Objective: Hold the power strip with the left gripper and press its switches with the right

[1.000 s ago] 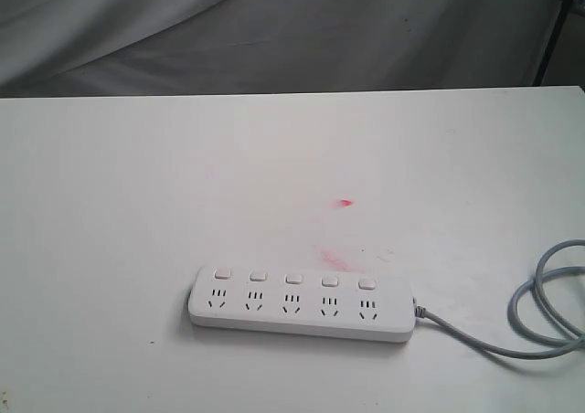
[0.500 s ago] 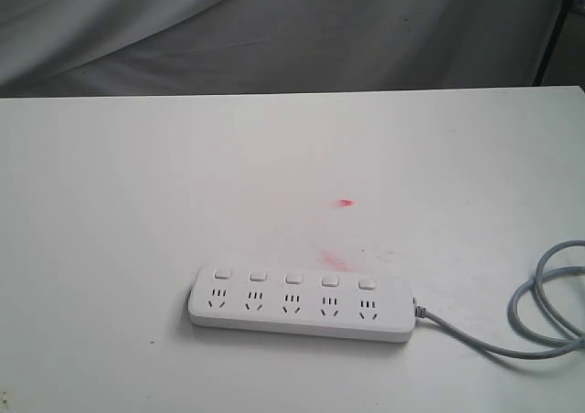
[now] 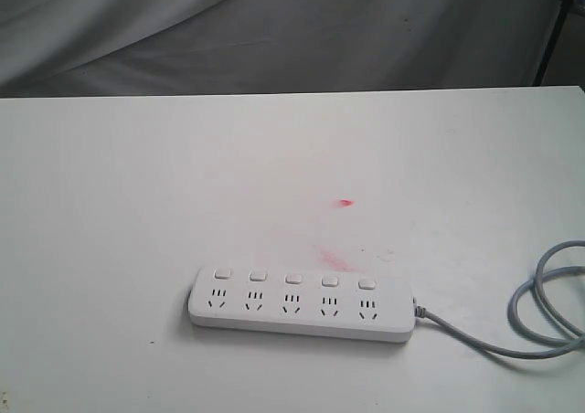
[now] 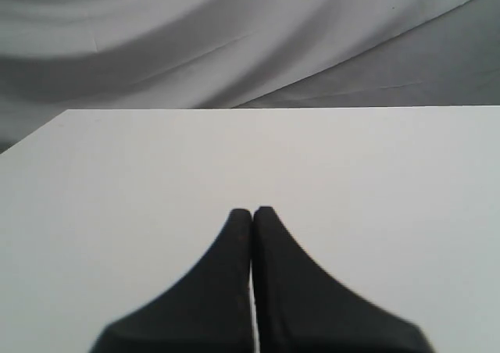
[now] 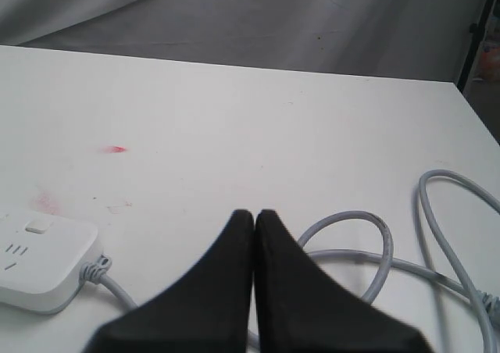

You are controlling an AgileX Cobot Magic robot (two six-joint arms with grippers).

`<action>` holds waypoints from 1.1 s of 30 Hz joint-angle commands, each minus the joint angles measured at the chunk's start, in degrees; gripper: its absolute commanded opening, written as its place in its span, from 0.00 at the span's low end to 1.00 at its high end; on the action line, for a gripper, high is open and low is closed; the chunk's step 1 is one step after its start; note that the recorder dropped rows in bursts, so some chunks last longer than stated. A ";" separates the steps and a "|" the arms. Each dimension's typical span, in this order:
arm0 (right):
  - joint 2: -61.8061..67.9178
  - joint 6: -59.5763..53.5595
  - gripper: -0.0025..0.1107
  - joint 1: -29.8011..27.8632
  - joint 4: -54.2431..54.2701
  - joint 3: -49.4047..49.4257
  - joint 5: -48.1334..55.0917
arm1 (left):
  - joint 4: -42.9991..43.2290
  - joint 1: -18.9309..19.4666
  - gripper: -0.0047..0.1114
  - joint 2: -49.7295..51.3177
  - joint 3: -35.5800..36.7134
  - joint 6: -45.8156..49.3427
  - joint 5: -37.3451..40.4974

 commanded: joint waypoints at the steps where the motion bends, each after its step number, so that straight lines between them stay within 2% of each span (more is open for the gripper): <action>1: -0.35 0.00 0.02 0.12 0.30 0.21 -0.06 | -1.98 0.29 0.04 -0.15 0.26 -0.27 -0.97; 5: -0.35 0.00 0.02 0.12 0.20 0.21 -0.06 | -4.41 0.29 0.04 -0.15 -1.71 1.91 -0.97; 11: -0.35 0.00 0.02 0.12 0.20 0.21 -0.06 | -6.76 0.29 0.04 3.88 -9.44 7.59 -0.83; 24: -0.35 0.00 0.02 0.12 0.20 0.21 -0.06 | -18.45 0.29 0.04 33.20 -26.44 24.21 -5.74; 27: -0.35 0.00 0.02 0.12 0.20 0.21 -0.06 | -29.38 0.29 0.04 41.55 -30.82 37.72 -6.01; 28: -0.35 0.00 0.02 0.12 0.20 0.21 -0.06 | -36.45 0.29 0.04 44.98 -32.46 45.06 -6.16; 31: -0.35 0.00 0.02 0.12 0.20 0.21 -0.06 | -50.20 0.29 0.04 51.19 -35.19 60.33 -6.16; 33: -0.35 0.00 0.02 0.12 0.20 0.21 -0.06 | -63.15 0.29 0.04 55.13 -35.77 75.21 -5.08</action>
